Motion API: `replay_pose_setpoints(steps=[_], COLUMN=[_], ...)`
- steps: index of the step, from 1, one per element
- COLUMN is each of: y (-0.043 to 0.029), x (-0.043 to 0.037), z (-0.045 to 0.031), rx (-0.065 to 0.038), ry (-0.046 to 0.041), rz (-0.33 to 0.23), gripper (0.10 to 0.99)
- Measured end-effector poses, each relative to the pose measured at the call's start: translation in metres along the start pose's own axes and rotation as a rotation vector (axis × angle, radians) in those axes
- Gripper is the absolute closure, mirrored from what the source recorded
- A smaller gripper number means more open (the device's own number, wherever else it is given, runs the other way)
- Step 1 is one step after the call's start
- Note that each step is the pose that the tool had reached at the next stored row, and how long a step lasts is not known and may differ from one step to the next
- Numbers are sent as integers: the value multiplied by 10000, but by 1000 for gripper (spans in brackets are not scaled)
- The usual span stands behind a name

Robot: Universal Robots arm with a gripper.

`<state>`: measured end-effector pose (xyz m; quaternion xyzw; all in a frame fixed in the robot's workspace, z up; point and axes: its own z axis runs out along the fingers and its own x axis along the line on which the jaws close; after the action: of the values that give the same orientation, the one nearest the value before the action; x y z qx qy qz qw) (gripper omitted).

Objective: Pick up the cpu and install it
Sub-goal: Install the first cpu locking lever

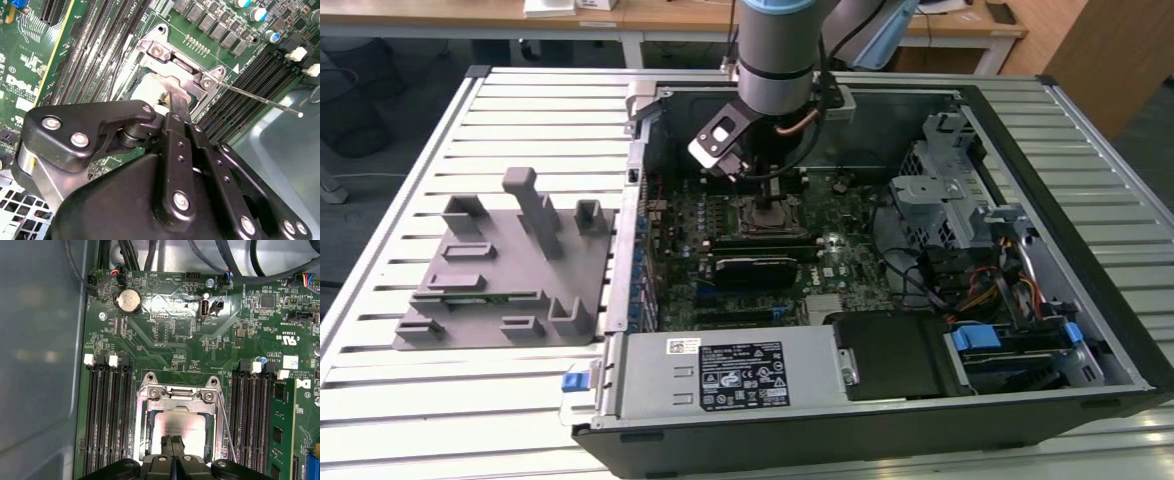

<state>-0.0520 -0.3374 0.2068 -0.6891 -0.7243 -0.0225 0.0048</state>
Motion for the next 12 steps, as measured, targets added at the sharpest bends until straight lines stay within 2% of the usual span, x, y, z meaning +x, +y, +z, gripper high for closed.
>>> replay_pose_setpoints(steps=[6, 12], y=[2, 5], x=[1, 6], z=[-31, -152], rx=[0, 0], ry=[0, -1], rz=[0, 0], gripper=[980, 980])
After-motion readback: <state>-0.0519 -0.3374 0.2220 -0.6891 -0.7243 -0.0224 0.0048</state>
